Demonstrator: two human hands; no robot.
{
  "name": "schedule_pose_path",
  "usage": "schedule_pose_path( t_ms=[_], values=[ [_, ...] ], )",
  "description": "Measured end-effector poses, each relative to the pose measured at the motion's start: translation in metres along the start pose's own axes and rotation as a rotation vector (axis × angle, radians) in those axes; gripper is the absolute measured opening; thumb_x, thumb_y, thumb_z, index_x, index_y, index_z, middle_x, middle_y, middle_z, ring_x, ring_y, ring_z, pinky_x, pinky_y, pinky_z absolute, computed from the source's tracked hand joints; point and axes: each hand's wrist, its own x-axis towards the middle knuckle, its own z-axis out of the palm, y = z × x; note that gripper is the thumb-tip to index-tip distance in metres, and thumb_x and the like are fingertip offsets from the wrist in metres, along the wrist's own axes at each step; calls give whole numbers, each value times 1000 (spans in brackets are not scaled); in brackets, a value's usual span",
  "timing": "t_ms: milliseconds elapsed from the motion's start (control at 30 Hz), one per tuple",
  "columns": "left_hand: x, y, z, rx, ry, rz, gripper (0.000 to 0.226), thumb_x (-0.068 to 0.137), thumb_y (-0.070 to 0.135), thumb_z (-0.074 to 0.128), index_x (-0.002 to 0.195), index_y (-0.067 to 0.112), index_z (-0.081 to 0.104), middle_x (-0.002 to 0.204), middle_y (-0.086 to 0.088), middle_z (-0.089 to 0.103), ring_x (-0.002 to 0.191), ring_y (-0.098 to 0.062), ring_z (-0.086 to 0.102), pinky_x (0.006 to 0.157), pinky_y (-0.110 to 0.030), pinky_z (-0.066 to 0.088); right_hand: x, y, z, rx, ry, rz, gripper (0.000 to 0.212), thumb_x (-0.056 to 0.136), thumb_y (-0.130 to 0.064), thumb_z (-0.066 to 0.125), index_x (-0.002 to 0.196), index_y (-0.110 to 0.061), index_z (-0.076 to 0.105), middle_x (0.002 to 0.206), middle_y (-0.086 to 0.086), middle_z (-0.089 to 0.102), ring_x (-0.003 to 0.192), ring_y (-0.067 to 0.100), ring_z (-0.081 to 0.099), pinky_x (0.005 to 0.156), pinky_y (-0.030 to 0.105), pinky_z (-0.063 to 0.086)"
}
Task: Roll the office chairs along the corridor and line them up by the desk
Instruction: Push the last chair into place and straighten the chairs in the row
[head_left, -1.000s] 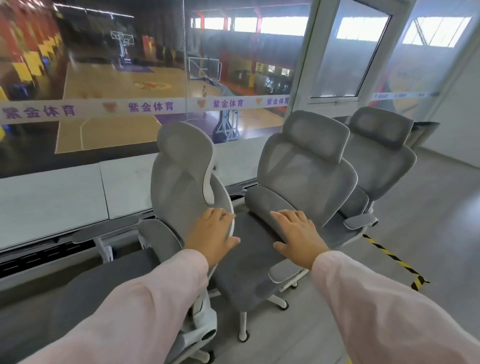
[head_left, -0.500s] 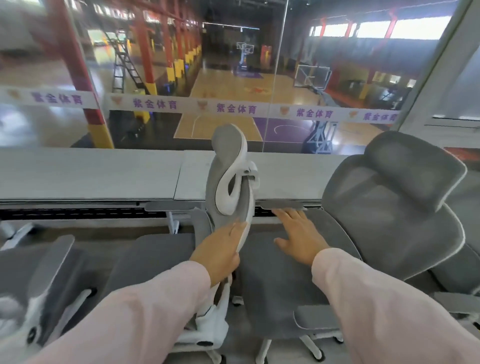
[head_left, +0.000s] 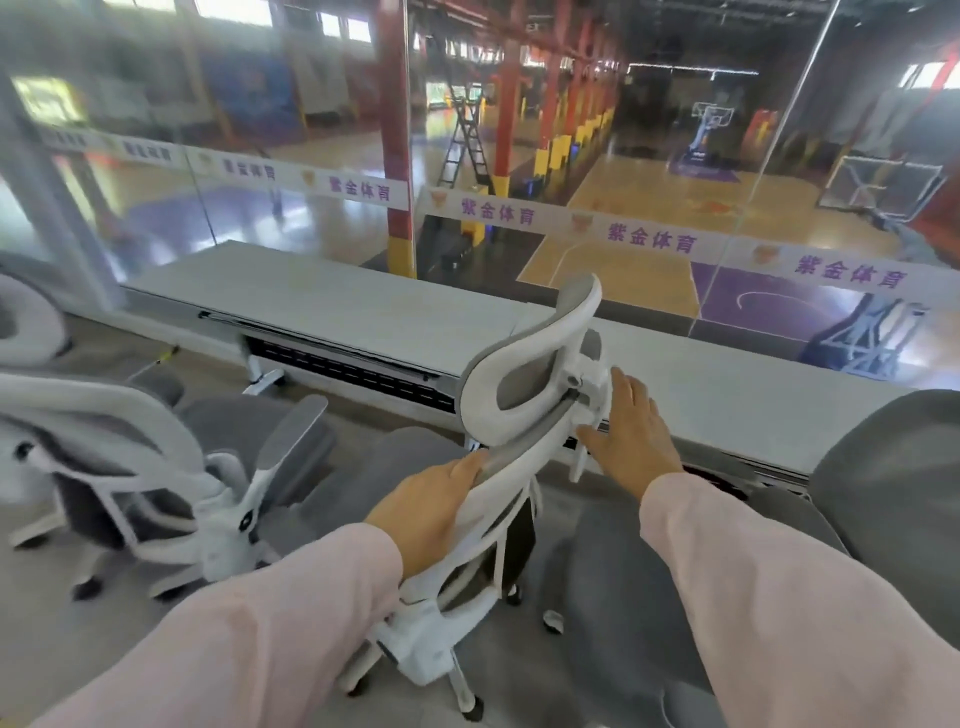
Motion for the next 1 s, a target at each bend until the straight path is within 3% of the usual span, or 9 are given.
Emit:
schedule_pose_path(
  t_ms=[133, 333, 700, 867, 1000],
  values=[
    [-17, -29, -9, 25, -36, 6, 72, 86, 4, 45, 147, 30, 15, 130, 1, 45, 113, -25, 51, 96, -35, 41, 12, -28, 15, 87, -8, 23, 70, 92, -28, 58, 147, -11, 18, 147, 11, 30, 131, 32, 37, 105, 42, 34],
    [-29, -63, -23, 6, -55, 97, 72, 84, -2, 42, 146, 30, 22, 136, 3, 40, 117, -23, 48, 98, -28, 36, 13, -52, 36, 59, 47, 62, 43, 93, -18, 54, 131, -9, 37, 118, 15, 47, 109, 32, 47, 93, 39, 40],
    [-49, -125, -36, -15, -142, 376, 72, 84, -3, 44, 145, 28, 23, 136, 4, 40, 114, -26, 50, 96, -34, 41, -40, -112, 55, 38, 193, 312, 48, 92, -8, 51, 138, -10, 36, 119, 18, 44, 113, 36, 44, 93, 41, 39],
    [-67, -165, -45, 21, -127, 421, 77, 81, -4, 51, 144, 28, 22, 132, 4, 40, 114, -20, 47, 90, -25, 36, -73, -153, 64, -81, 215, 391, 46, 89, -17, 56, 131, -11, 40, 112, 15, 49, 102, 38, 51, 85, 43, 42],
    [-83, -189, -55, 61, -50, 406, 75, 77, -5, 55, 140, 26, 28, 129, 2, 41, 112, -20, 45, 89, -28, 40, -91, -187, 70, -78, 205, 408, 46, 85, -18, 60, 126, -9, 41, 111, 13, 49, 100, 37, 52, 84, 41, 42]
  ],
)
